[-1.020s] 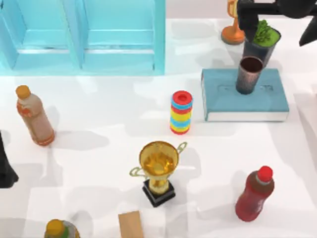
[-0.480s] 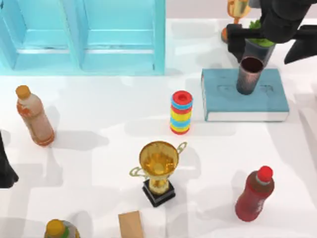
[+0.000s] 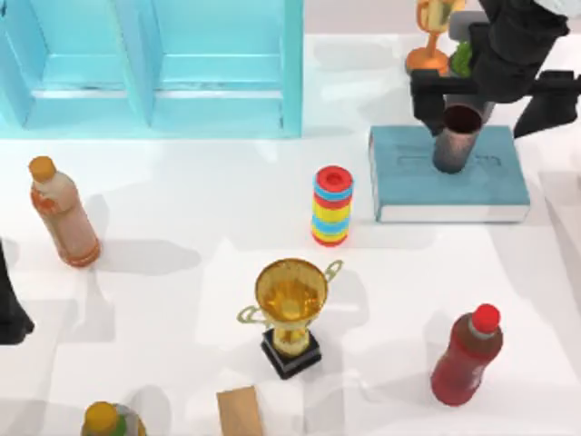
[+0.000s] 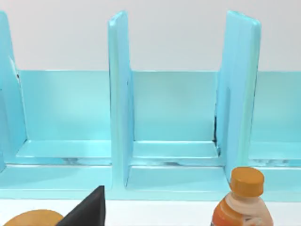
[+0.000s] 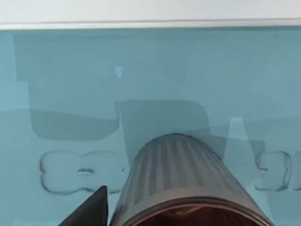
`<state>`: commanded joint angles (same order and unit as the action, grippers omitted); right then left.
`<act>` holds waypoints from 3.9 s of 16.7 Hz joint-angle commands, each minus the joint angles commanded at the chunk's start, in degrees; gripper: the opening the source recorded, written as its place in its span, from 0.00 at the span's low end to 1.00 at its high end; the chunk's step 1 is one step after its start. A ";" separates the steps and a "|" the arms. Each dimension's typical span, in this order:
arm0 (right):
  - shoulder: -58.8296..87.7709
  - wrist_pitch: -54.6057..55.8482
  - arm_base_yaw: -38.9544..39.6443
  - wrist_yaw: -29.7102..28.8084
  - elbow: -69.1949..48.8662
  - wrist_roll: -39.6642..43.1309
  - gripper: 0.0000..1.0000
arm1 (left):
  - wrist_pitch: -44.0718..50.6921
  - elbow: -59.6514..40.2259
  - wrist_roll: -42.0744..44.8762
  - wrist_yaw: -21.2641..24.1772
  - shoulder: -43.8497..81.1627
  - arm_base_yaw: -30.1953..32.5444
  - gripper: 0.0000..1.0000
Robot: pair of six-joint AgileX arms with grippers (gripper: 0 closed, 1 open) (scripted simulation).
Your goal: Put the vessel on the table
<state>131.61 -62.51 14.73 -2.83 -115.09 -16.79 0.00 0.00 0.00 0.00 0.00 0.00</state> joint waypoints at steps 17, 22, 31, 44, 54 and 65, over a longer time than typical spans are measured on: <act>0.00 0.00 0.00 0.00 0.00 0.00 0.00 | 0.00 0.00 0.00 0.00 0.00 0.00 1.00; -0.06 -0.16 0.12 0.03 -0.19 -0.03 0.00 | 0.00 0.00 0.00 0.00 0.00 0.00 1.00; 0.82 -11.82 0.00 0.02 -12.67 -0.01 0.00 | 0.00 0.00 0.00 0.00 0.00 0.00 1.00; -14.27 -8.07 5.40 -1.95 9.44 -3.58 0.00 | 0.00 0.00 0.00 0.00 0.00 0.00 1.00; -26.28 -4.48 8.55 -3.62 24.03 -6.87 0.00 | 0.00 0.00 0.00 0.00 0.00 0.00 1.00; -23.35 9.52 8.25 -3.67 34.71 -6.29 0.00 | 0.00 0.00 0.00 0.00 0.00 0.00 1.00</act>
<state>108.25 -53.00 22.98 -6.50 -80.38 -23.09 0.00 0.00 0.00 0.00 0.00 0.00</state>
